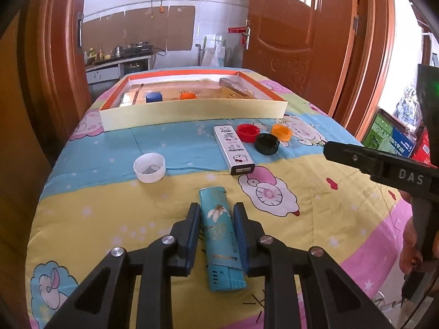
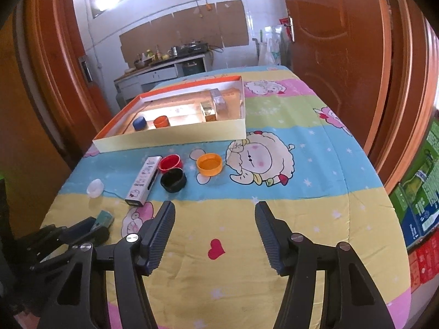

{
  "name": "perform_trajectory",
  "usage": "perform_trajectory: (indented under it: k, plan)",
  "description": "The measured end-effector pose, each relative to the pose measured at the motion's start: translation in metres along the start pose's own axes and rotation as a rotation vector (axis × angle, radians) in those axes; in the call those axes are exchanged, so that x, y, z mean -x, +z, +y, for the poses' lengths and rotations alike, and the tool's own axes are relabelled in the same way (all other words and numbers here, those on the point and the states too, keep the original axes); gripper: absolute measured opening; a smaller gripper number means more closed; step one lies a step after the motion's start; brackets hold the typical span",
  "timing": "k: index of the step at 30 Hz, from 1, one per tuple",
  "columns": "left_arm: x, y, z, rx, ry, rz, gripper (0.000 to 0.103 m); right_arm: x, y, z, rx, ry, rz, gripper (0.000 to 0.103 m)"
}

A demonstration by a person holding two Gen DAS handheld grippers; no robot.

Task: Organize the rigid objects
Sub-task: 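Close the left gripper on the teal tube while the right moves toward the orange cap, then grasp the orange cap with the right gripper while the left holds the teal tube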

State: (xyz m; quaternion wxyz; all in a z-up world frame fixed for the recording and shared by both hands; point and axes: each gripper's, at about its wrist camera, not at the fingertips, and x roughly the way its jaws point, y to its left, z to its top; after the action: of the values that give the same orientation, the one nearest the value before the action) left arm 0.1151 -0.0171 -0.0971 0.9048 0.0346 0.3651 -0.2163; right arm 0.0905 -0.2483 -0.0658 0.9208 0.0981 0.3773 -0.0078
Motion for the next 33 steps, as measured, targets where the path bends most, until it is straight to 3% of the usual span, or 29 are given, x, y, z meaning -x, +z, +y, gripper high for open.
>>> perform_trajectory:
  k: [4, 11, 14, 17, 25, 28, 29, 33]
  plan:
    - [0.014, -0.001, 0.008, 0.042, -0.064, -0.055, 0.023, -0.005, 0.002, 0.001, 0.024, -0.019, 0.010, 0.062]
    - [0.050, 0.007, 0.009, 0.040, -0.055, -0.150, 0.023, -0.031, 0.022, 0.005, 0.127, -0.072, 0.051, 0.062]
    - [0.059, 0.008, 0.008, 0.029, -0.056, -0.180, 0.023, -0.050, 0.027, 0.013, 0.202, -0.125, 0.084, 0.047]
    - [0.063, 0.009, 0.012, 0.035, -0.063, -0.184, 0.023, -0.065, 0.031, 0.013, 0.211, -0.094, 0.135, 0.041]
    - [0.061, 0.008, 0.020, 0.049, -0.071, -0.184, 0.023, -0.089, 0.048, 0.014, 0.202, -0.047, 0.167, 0.041]
    - [0.051, 0.009, 0.022, 0.053, -0.067, -0.147, 0.023, -0.093, 0.052, 0.018, 0.209, -0.042, 0.164, 0.037]
    - [0.048, 0.009, 0.023, 0.054, -0.068, -0.137, 0.023, -0.094, 0.052, 0.019, 0.208, -0.034, 0.161, 0.031]
    - [0.032, 0.010, 0.026, 0.068, -0.070, -0.104, 0.023, -0.096, 0.054, 0.016, 0.185, -0.010, 0.156, 0.030]
